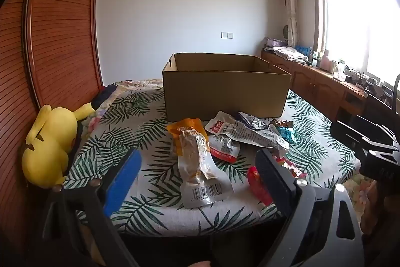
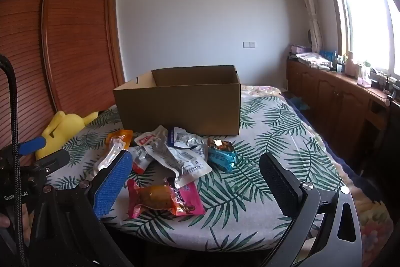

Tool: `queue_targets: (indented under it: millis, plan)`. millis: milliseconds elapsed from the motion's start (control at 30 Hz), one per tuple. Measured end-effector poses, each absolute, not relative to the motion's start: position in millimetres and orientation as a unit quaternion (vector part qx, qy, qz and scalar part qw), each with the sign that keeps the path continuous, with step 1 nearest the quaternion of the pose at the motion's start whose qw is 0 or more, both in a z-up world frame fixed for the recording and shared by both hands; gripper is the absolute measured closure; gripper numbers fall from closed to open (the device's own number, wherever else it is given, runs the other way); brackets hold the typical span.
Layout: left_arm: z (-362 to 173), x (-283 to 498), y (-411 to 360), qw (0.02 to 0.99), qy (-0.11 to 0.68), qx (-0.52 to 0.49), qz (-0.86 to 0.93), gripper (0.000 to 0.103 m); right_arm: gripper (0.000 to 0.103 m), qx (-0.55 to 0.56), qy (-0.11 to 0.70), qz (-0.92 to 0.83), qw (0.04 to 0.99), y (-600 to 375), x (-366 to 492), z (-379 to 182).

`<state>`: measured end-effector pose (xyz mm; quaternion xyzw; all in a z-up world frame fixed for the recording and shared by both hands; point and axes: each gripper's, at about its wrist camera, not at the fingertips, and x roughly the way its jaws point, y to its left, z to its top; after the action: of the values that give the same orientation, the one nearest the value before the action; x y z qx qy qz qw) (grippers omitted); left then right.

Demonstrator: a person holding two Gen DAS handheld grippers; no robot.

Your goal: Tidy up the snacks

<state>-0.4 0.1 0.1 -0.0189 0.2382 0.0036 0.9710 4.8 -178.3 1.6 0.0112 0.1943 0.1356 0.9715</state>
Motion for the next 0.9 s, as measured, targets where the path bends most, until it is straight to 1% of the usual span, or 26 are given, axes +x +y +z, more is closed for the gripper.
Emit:
queue_targets:
  millis: [900]
  plan:
    - [-0.4, -1.8, 2.9, 0.971, 0.239, -0.018, 0.004, 0.010, 0.000, 0.004, 0.186, 0.124, 0.975, -181.0, 1.2, 4.9]
